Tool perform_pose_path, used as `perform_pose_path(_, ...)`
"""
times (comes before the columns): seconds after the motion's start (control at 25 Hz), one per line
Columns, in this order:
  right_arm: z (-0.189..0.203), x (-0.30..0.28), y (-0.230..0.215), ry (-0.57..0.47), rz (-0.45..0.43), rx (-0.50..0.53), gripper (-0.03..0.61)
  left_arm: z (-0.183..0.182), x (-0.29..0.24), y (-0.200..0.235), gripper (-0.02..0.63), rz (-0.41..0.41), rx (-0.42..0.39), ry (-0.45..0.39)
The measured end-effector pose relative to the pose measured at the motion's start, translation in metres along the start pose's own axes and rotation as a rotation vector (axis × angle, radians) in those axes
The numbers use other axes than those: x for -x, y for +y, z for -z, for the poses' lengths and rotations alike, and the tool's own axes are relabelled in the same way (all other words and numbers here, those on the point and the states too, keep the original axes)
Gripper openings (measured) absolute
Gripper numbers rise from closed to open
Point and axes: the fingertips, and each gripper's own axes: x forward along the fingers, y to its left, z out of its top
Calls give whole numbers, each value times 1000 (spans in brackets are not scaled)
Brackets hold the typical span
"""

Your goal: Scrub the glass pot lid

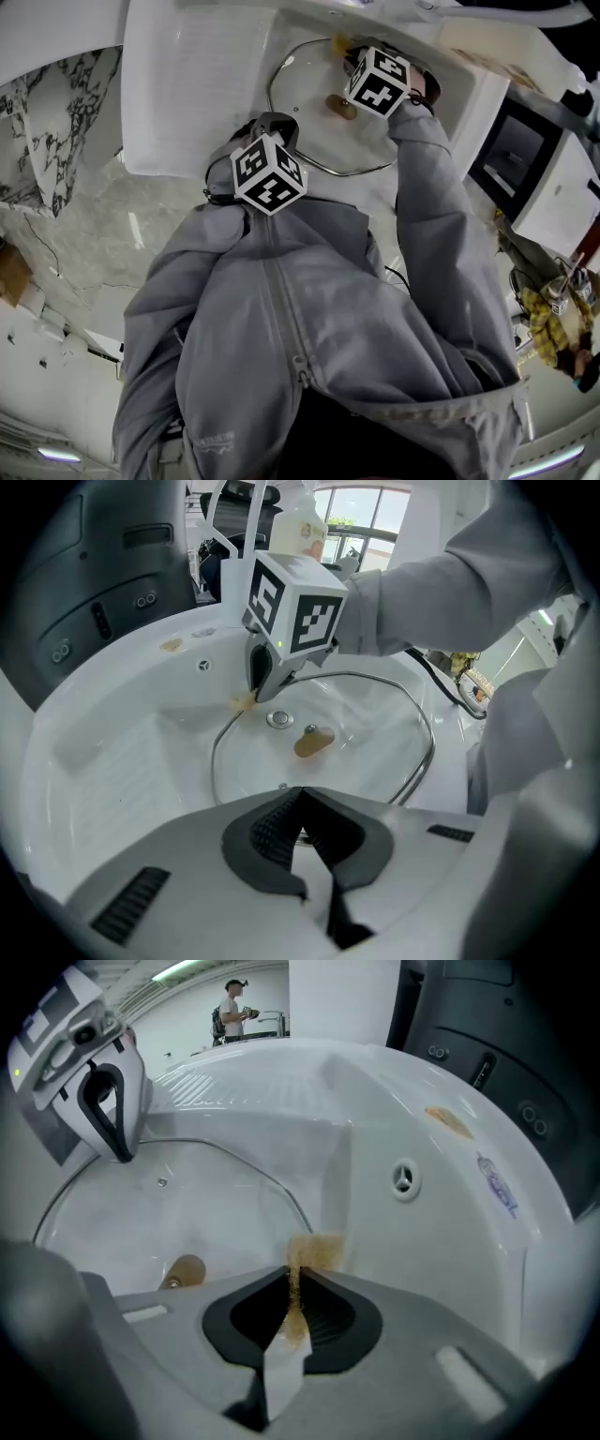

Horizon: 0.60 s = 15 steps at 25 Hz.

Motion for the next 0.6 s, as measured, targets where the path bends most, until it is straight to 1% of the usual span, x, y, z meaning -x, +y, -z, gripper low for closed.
perform_pose_path(0.08, 2, -8, -4, 17, 14, 12, 29, 0, -1, 0, 6, -3, 1, -1)
perform_pose_path(0.2, 2, -18, -5, 32, 7, 21, 29, -1, -2, 0, 6, -8, 7, -3)
perform_pose_path(0.44, 0, -33, 6, 80, -40, 36, 29, 2, 0, 2, 6, -8, 20, -14)
perform_pose_path(0.6, -4, -29, 16, 83, -92, 24, 29, 1, 0, 1, 6, -10, 15, -18)
